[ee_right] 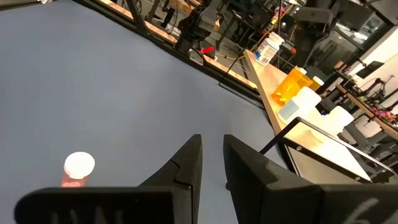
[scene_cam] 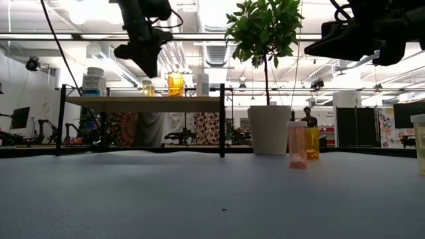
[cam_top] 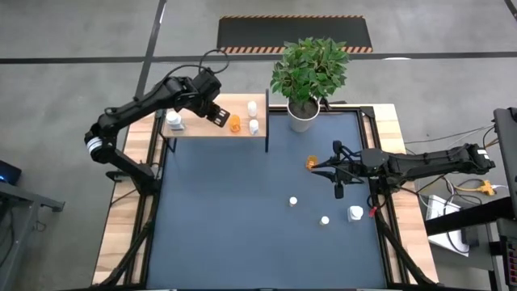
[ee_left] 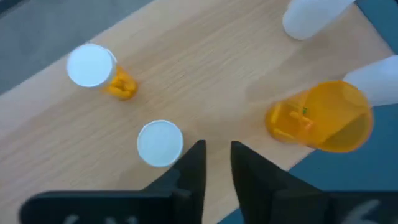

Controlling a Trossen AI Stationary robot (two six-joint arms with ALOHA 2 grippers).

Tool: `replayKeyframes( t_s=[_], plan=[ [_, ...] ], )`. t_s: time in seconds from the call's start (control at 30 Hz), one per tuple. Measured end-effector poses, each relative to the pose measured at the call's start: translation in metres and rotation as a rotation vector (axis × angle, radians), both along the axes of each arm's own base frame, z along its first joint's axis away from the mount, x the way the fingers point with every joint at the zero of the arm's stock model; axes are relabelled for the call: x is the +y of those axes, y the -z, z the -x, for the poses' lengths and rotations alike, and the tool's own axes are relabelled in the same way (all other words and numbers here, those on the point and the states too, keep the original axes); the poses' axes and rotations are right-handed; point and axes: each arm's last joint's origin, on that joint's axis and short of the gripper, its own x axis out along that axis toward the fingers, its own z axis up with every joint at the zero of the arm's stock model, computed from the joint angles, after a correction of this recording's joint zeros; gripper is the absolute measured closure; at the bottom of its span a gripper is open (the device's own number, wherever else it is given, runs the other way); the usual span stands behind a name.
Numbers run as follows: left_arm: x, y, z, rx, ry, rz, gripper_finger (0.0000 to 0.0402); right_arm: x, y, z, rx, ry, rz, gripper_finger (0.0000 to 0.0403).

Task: Pick and place medicine bottles onto shelf by color
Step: Put the left yellow pill bottle on the shelf

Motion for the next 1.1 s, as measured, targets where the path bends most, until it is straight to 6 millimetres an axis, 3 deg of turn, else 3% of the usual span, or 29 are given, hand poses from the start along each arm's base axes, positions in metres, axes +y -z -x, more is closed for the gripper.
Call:
replayKeyframes(
  t_s=[0.27, 1.1],
  plan=[
    [0.003, 0.007, -0.004, -0.023, 0.001, -0.017, 0.039, 0.0, 0.0, 0.0, 0.0, 0.0, 0.0, 0.0346],
    [0.004, 0.014, -0.001, 0.05, -0.039, -0.063, 0.0392, 0.0, 0.0, 0.0, 0.002, 0.0, 0.0, 0.0346]
  ],
)
